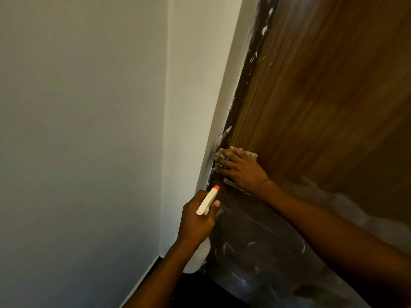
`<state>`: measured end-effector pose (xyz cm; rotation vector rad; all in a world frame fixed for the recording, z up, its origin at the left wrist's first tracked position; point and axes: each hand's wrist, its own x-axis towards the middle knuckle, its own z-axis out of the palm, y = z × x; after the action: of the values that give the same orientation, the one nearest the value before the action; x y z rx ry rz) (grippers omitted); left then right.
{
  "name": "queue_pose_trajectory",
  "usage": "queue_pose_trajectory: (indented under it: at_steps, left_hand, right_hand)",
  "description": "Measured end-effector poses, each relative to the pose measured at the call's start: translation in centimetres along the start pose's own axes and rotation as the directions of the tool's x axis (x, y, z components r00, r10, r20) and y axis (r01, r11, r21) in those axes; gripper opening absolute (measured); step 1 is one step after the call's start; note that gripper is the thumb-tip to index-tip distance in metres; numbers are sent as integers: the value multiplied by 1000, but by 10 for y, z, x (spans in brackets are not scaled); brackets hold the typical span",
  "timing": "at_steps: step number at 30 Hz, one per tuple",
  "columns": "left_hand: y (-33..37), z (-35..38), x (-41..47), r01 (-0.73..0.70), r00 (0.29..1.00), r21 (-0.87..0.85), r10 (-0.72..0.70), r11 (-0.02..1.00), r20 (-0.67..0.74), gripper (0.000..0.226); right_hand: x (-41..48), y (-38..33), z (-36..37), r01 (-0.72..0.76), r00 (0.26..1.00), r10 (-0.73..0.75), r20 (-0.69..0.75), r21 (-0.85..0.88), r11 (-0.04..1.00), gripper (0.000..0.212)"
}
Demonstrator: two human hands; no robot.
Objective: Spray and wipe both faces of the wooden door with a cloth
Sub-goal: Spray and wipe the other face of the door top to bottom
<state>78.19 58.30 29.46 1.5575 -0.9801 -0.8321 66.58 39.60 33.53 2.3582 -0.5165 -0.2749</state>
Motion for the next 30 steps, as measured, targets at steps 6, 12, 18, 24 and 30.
queue_pose_trajectory:
  at_steps: [6, 12, 18, 24, 30]
  left_hand:
    - [-2, 5, -2, 59, 998, -16, -59, 998, -24, 38]
    - [-2, 0, -4, 36, 999, -14, -36, 999, 11, 35]
    - [-3, -1, -5, 74, 997, -28, -74, 997, -7, 37]
    - [11, 10, 0, 9, 1000, 41, -9, 999, 11, 39]
    - [22, 11, 8, -87, 996, 84, 85, 993, 26, 39]
  right_hand:
    - [-58, -43, 3, -293, 931, 362, -45, 503, 814, 69]
    - [-91, -55, 12, -412, 905, 387, 179, 599, 686, 66]
    - [-16, -80, -24, -566, 813, 537, 223, 514, 644, 71]
    - [-54, -81, -12, -609, 708, 620, 338, 738, 292, 58]
    - [-100, -78, 12, -589, 758, 604, 244, 653, 476, 63]
